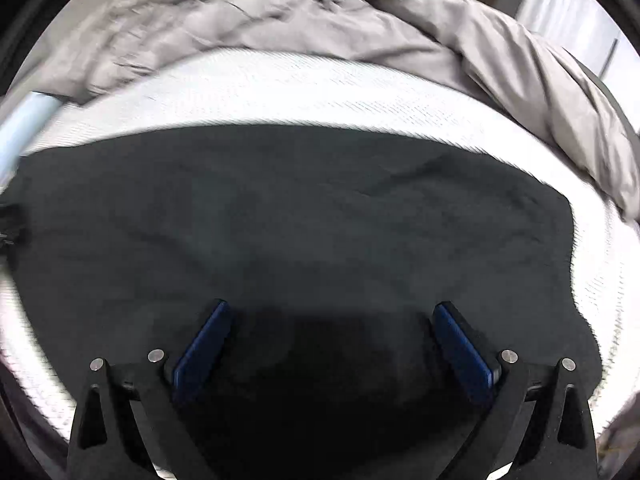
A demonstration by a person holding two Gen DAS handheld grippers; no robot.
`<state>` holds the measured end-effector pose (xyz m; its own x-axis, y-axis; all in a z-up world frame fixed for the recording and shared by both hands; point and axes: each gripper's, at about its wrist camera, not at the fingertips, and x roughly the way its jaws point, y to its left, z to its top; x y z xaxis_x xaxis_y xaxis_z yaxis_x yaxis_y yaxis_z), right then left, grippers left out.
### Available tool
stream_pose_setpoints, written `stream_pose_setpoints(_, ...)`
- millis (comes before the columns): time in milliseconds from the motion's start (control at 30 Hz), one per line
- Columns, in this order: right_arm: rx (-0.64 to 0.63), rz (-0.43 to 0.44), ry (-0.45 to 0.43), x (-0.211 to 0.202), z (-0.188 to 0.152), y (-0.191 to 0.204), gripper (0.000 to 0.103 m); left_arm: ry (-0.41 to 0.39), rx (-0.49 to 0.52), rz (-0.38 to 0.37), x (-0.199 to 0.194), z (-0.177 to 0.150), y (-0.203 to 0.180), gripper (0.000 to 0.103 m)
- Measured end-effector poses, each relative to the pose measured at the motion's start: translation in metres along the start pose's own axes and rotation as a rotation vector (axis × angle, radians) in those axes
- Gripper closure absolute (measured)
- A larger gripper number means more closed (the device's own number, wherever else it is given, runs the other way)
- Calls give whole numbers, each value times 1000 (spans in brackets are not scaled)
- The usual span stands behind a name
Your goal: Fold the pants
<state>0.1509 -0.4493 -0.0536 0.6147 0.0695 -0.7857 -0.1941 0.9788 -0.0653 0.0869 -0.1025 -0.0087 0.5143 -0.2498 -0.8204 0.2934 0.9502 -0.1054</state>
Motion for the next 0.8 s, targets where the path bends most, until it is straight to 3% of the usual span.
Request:
stream_pose_setpoints(133, -149, 85, 10, 5, 5, 69, 1, 36, 130, -126, 22, 4, -71, 1)
stream_pose_setpoints(233, -270, 57, 75, 25, -1, 96, 1, 115, 220, -84, 39, -6, -92, 0)
stream_pose_setpoints(367, -223, 69, 110, 18, -13, 59, 1, 110, 194, -90, 24, -17, -53, 0)
stream_pose_setpoints(467, -149, -89, 131, 16, -27, 6, 1, 123, 147, -70, 14, -27, -17, 0)
stream_pose_setpoints(567, -9, -66, 118, 10, -36, -39, 1, 119, 101, -59, 8, -22, 4, 0)
stream_pose_setpoints(667, 16, -53, 76, -2, -29, -35, 0, 72, 66, -53, -3, -4, 13, 1)
stream_pose_setpoints(800, 37, 47, -11, -2, -2, 2, 0, 37, -29, -44, 14, 45, 8, 1)
